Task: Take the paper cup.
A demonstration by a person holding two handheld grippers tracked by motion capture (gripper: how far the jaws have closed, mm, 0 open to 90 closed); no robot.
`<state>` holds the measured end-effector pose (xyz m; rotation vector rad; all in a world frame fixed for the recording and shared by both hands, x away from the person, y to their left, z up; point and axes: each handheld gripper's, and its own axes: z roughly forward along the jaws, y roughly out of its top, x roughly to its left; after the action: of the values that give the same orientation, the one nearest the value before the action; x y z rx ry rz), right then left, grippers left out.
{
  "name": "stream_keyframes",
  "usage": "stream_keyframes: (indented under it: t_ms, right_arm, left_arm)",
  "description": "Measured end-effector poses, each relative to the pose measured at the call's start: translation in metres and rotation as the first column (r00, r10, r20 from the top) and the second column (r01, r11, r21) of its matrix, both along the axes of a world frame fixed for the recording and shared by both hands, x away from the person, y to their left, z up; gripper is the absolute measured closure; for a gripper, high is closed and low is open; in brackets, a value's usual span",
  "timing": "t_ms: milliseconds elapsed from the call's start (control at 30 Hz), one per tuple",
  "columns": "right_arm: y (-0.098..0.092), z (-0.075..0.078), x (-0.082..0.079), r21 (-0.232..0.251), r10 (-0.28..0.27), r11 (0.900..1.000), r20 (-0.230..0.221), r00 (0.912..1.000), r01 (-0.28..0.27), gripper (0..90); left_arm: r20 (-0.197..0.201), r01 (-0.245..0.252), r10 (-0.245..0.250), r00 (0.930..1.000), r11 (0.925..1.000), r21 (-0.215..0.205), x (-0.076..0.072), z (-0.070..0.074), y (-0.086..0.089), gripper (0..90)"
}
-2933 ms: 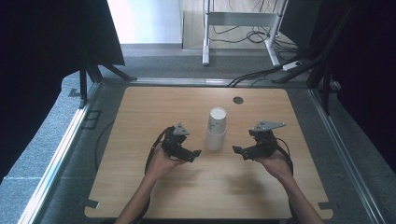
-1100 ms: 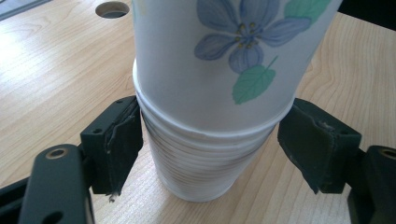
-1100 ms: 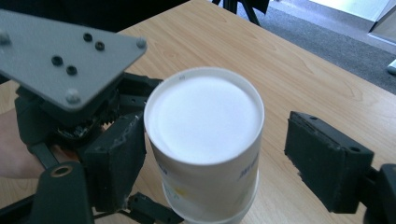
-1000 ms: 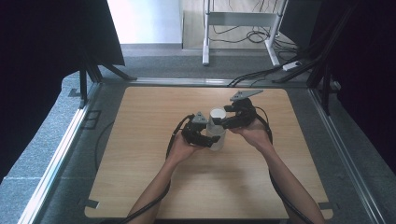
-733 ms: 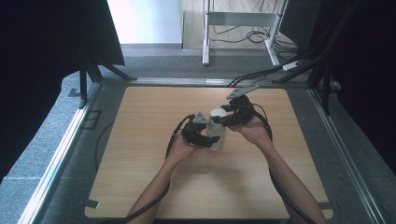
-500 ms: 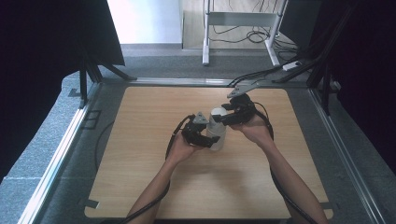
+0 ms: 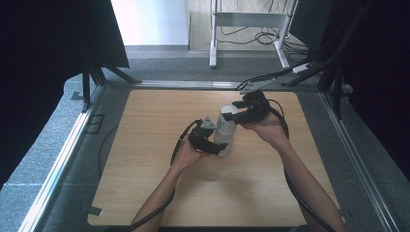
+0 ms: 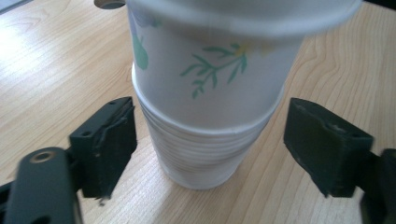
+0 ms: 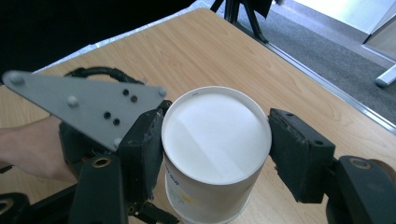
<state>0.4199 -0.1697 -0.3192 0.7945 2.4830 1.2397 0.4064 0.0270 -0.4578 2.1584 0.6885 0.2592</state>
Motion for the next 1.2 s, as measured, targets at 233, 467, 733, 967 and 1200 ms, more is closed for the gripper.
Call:
stream_keyframes:
  t_ms: [233,467,733,967,1200]
  right_arm:
    - [-0.003,0.014,-0.004,0.013,0.004,1.000,0.014,0.9999,-0.004,37.5]
    - [-0.007,0.029,-0.010,0.024,0.007,1.000,0.027,0.9996,-0.008,37.5]
    - [-0.010,0.042,-0.021,0.017,0.024,1.000,0.043,0.9988,-0.025,37.5]
    - [-0.016,0.051,-0.042,0.003,0.061,0.998,0.055,0.9966,-0.061,37.5]
    - [-0.017,0.045,-0.056,-0.003,0.092,0.996,0.047,0.9946,-0.092,37.5]
  left_arm:
    - [-0.009,0.009,-0.009,0.9999,1.0000,0.002,-0.003,-0.001,0.003,5.9]
    - [-0.026,0.003,-0.003,0.9997,0.9997,-0.026,-0.007,0.001,0.010,1.5]
    - [-0.020,0.024,-0.025,0.9995,0.9992,-0.033,-0.018,0.007,0.015,0.1]
    - [0.008,0.049,-0.049,0.9988,0.9982,-0.035,-0.033,0.017,0.021,0.7]
    - [0.023,0.077,-0.076,0.9969,0.9947,-0.069,-0.051,0.021,0.029,1.9]
